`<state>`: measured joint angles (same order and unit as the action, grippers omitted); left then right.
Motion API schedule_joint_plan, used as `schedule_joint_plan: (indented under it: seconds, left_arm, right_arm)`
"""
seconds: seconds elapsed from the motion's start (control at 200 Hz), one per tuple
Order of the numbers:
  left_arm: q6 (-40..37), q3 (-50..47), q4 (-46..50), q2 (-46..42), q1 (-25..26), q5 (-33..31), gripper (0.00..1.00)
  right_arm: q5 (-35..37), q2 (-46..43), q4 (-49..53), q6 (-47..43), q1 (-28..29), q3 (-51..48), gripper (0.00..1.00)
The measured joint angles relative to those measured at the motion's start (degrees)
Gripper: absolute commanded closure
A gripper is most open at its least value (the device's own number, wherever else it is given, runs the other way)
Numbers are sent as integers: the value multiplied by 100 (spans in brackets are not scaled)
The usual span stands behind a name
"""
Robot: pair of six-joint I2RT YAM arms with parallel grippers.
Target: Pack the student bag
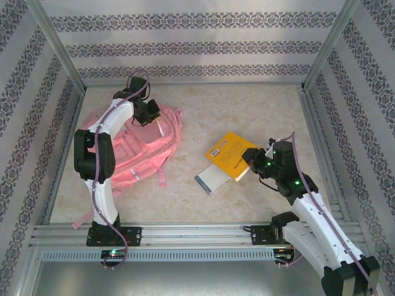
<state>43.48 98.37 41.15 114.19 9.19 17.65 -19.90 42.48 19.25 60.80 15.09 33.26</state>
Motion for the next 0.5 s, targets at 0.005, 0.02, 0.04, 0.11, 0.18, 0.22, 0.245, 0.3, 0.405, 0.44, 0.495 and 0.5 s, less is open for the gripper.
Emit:
schedule_joint_plan:
  seconds: [0.005, 0.02, 0.04, 0.11, 0.18, 0.22, 0.245, 0.3, 0.405, 0.44, 0.495, 0.5]
  left_arm:
    - [-7, 15, 11, 0, 11, 2, 100]
    - [-26, 70, 59, 11, 46, 7, 100]
    - [-72, 157, 127, 22, 111, 13, 100]
    - [-223, 501, 435, 50, 354, 28, 100]
    - [-398, 846, 756, 52, 636, 81, 100]
    - [-485, 1010, 892, 50, 780, 144, 100]
    - [-542, 1075, 938, 28, 859, 192, 100]
    - [-636, 1106, 977, -55, 992, 332, 100]
    - [-822, 1106, 1154, -343, 1108, 640, 100]
    - [-874, 1097, 1207, -472, 1106, 721, 100]
    - [-946, 1043, 1259, -732, 1093, 811, 100]
    - [-951, 1036, 1266, -750, 1091, 820, 100]
  right_arm:
    - [2, 4, 13, -9, 0, 7, 100]
    - [13, 17, 52, -46, 0, 46, 100]
    - [26, 35, 92, -98, 0, 87, 100]
    - [105, 90, 269, -302, 0, 295, 100]
    - [210, 136, 433, -540, 0, 540, 100]
    - [280, 160, 520, -678, 0, 693, 100]
    - [321, 175, 573, -767, 0, 785, 100]
    - [409, 208, 651, -951, 0, 979, 100]
    - [555, 284, 758, -1274, 0, 1305, 100]
    - [579, 308, 782, -1349, 0, 1384, 100]
    - [608, 354, 828, -1473, 0, 1499, 100]
    - [614, 358, 835, -1486, 0, 1510, 100]
